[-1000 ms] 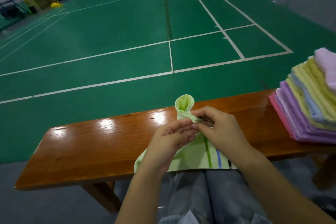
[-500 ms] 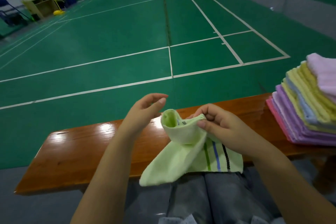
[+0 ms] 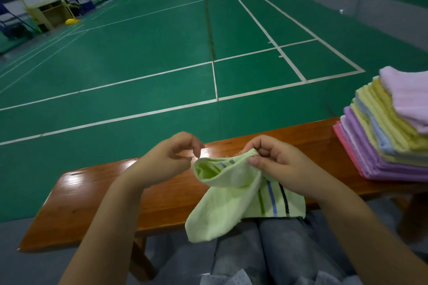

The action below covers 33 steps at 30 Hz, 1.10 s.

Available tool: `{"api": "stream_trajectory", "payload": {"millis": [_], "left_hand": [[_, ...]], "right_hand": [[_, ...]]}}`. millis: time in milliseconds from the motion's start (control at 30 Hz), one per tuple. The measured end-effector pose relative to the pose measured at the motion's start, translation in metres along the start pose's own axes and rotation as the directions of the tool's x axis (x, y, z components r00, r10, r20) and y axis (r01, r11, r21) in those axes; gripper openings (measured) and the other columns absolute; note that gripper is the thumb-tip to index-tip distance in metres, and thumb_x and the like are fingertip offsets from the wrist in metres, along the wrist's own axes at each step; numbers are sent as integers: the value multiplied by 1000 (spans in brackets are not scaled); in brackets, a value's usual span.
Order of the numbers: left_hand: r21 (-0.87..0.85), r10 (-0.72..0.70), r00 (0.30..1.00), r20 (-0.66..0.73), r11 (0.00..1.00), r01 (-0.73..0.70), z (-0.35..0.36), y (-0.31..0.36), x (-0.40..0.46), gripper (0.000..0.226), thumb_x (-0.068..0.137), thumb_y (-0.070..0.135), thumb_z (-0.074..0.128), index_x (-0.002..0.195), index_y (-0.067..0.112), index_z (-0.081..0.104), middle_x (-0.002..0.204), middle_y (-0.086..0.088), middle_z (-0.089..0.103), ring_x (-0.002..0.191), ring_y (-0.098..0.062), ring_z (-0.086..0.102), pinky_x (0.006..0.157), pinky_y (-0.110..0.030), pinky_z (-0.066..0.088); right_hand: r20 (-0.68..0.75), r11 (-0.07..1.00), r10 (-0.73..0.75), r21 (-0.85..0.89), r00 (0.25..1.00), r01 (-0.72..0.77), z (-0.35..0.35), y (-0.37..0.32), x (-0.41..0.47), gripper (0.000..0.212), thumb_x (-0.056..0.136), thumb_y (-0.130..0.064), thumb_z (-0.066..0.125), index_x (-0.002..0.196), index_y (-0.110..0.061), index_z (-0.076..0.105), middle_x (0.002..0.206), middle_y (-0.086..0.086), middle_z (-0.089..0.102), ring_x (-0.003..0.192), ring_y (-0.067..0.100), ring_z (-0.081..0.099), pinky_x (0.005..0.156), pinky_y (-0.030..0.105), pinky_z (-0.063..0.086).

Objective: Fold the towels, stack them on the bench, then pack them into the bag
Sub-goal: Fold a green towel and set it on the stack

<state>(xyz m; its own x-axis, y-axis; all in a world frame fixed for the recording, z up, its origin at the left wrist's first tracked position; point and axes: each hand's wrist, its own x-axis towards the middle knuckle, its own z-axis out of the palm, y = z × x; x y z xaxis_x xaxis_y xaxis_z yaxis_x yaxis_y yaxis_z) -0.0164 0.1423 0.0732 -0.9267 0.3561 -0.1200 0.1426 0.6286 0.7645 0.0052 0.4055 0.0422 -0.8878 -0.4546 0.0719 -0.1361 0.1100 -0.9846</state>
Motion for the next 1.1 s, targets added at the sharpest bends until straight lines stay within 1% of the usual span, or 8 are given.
{"api": "stream_trajectory", "payload": {"millis": [100, 200, 433, 667, 767, 867, 967, 1100], "left_hand": [[195, 13, 990, 140, 980, -41, 6, -15, -6, 47, 84, -3, 55, 94, 41, 68, 129, 21, 47, 123, 2, 45, 102, -23, 41], [343, 43, 987, 154, 934, -94, 14, -27, 1, 40, 88, 9, 62, 110, 41, 67, 135, 23, 42, 120, 4, 46, 100, -19, 43], [442, 172, 985, 32, 881, -168, 17, -26, 15, 15, 88, 12, 66, 101, 17, 73, 95, 25, 54, 87, 7, 56, 76, -4, 43], [428, 333, 943, 13, 850, -306, -10, -15, 11, 18, 80, 7, 75, 83, 24, 70, 84, 11, 66, 79, -3, 62, 69, -10, 48], [328, 445, 894, -57, 854, -404, -33, 12, 10, 15, 76, 21, 75, 75, 29, 63, 77, 8, 64, 70, -5, 61, 63, -18, 49], [263, 479, 868, -134, 861, -435, -64, 44, 16, 15, 70, 39, 73, 74, 35, 59, 75, 3, 64, 65, -5, 58, 61, -22, 49], [280, 471, 870, -145, 863, -421, -94, 76, 21, 41, 64, 66, 73, 77, 30, 57, 75, -5, 61, 68, -10, 56, 65, -27, 50], [434, 468, 862, -194, 829, -352, -108, 100, 21, 56, 60, 73, 67, 76, 20, 58, 78, -1, 62, 71, -15, 61, 71, -27, 53]], "right_hand": [[-9, 999, 3, 36, 1000, -2, -2, 0, 0, 11, 93, -10, 55, 102, -13, 60, 93, -1, 69, 88, 11, 65, 76, 23, 52], [-5, 999, 4, 50, 1000, -4, -2, -1, 0, 11, 92, -9, 55, 102, -11, 60, 92, -1, 69, 87, 10, 65, 75, 22, 53], [-45, 998, 28, 48, 999, -26, -7, 0, 1, 10, 92, -7, 56, 100, -11, 61, 91, -2, 69, 86, 9, 66, 74, 23, 53], [-244, 985, 4, -164, 970, -45, -29, -6, 13, 11, 88, -11, 63, 95, -20, 63, 93, -7, 68, 85, -1, 64, 72, 12, 49], [-282, 987, -88, -154, 956, 45, -43, -32, 30, 16, 89, -5, 61, 91, -21, 61, 90, -6, 68, 80, -4, 62, 73, 11, 48], [-286, 976, -202, -139, 937, 168, -57, -75, 48, 20, 89, 0, 59, 89, -20, 61, 86, -5, 67, 78, -1, 62, 78, 17, 50], [-316, 952, -305, -120, 898, 281, -68, -116, 61, 23, 90, 2, 56, 86, -20, 60, 80, -3, 65, 74, 5, 60, 78, 25, 51], [-311, 952, -299, -161, 902, 260, -72, -140, 67, 22, 91, 3, 55, 85, -18, 59, 79, 2, 63, 75, 13, 57, 79, 36, 49]]}}
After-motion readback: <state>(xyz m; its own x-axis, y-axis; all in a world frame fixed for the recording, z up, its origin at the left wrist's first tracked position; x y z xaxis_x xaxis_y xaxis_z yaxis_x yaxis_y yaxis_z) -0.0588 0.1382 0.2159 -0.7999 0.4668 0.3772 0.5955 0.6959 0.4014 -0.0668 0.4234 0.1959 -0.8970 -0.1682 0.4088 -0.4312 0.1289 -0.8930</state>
